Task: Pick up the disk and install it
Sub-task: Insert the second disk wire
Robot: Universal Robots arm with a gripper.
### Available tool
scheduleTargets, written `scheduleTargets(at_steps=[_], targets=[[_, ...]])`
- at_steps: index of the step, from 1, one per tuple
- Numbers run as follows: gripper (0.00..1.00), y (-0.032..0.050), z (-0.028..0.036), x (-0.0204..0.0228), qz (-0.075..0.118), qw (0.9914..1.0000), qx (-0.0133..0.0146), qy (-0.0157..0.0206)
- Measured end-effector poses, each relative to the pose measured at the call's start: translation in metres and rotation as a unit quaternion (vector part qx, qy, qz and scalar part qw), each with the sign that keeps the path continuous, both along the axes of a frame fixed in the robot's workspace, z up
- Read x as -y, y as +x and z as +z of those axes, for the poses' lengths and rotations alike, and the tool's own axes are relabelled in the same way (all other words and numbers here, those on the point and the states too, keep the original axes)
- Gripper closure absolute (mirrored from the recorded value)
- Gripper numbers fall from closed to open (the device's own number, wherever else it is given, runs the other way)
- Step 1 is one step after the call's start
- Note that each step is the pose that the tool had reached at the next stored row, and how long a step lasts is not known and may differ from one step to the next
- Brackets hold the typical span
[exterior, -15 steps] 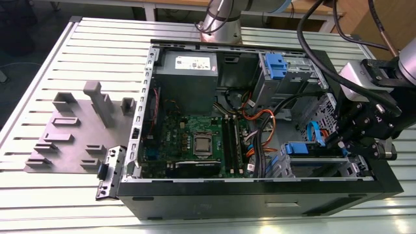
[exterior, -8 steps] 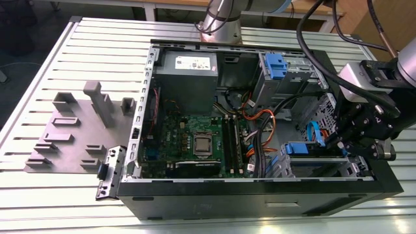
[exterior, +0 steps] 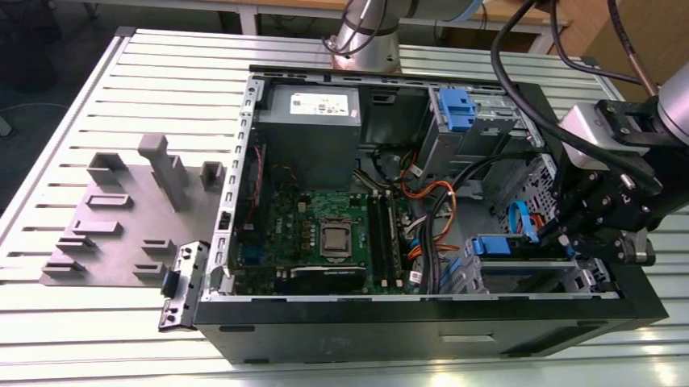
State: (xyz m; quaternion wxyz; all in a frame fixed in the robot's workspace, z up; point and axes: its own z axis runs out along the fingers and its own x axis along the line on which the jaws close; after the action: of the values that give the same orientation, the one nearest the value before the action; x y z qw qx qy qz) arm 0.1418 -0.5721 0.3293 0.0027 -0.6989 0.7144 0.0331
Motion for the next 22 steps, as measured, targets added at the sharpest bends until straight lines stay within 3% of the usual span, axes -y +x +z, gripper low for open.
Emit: scheduleTargets(at_steps=[7,10,13,18,22], targets=[[0.83,0.0,-0.0006,0.0,0.0,1.0,-0.0001,0.0005],[0.7,0.0,-0.0004,0.0,0.0,1.0,0.0,0.0002],[0.7,0.0,0.0,0.0001,0.0,1.0,0.0,-0.0001],[0.7,0.0,0.0077,0.0,0.0,1.0,0.0,0.0004],[0.7,0.0003,0.0185,0.0,0.0,1.0,0.0,0.001]])
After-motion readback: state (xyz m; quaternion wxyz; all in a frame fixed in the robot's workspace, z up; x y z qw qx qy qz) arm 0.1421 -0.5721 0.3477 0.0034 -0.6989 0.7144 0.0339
